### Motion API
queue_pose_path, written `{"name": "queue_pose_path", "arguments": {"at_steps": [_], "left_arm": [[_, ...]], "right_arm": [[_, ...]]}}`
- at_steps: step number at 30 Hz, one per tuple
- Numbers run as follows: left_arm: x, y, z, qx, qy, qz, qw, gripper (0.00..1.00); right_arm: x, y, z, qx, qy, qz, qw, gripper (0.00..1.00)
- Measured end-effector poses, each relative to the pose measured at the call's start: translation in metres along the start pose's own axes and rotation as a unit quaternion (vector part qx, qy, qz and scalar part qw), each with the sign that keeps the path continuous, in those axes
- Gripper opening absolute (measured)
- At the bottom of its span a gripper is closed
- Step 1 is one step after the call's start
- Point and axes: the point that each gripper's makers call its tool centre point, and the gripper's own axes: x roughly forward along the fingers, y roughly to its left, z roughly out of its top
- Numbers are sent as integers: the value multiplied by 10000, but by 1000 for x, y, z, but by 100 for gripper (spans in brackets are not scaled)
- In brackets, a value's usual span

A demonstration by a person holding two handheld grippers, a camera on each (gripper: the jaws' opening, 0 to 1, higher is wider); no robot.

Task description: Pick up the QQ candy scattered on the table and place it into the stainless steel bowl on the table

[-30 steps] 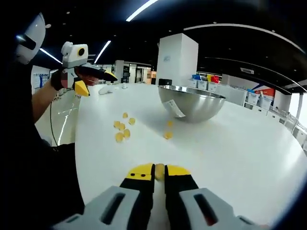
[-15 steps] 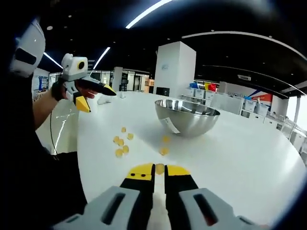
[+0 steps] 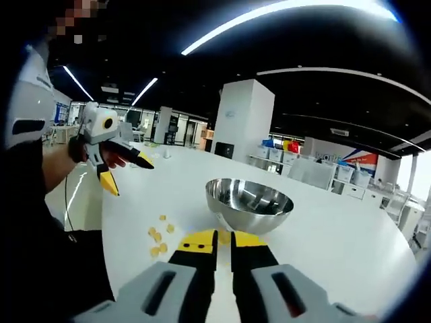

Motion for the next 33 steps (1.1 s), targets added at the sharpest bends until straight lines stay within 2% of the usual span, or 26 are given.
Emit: {"name": "queue_pose_path", "arguments": {"at_steps": [2,6,12,14,18,24,26,33], "left_arm": [[0,0,0,4,7,-7,10000,71],[-1,1,0,24,19,19,10000,71],[-3,1,1,20,10,45,10000,71],[-3,0,1,17,9,39,10000,71],[-4,-1,0,4,-1,39,10000,71],[-4,-1,-2,-17,6,42,10000,71],[-4,0,-3,-32,13,48,10000,71],[-5,2,-5,-42,22,76,10000,71]], "right_arm": [[4,-5,13,-92,-117,-13,9999,6],[12,-7,41,33,-500,156,9986,6],[32,-20,63,-234,-611,111,9978,6],[42,-28,64,-307,-588,77,9978,6],[64,-42,60,-314,-488,11,9983,6],[103,-60,32,-203,-104,-110,9997,6],[113,-59,19,-159,101,-68,9998,6],[133,-55,0,-92,274,-91,9995,6]]}}
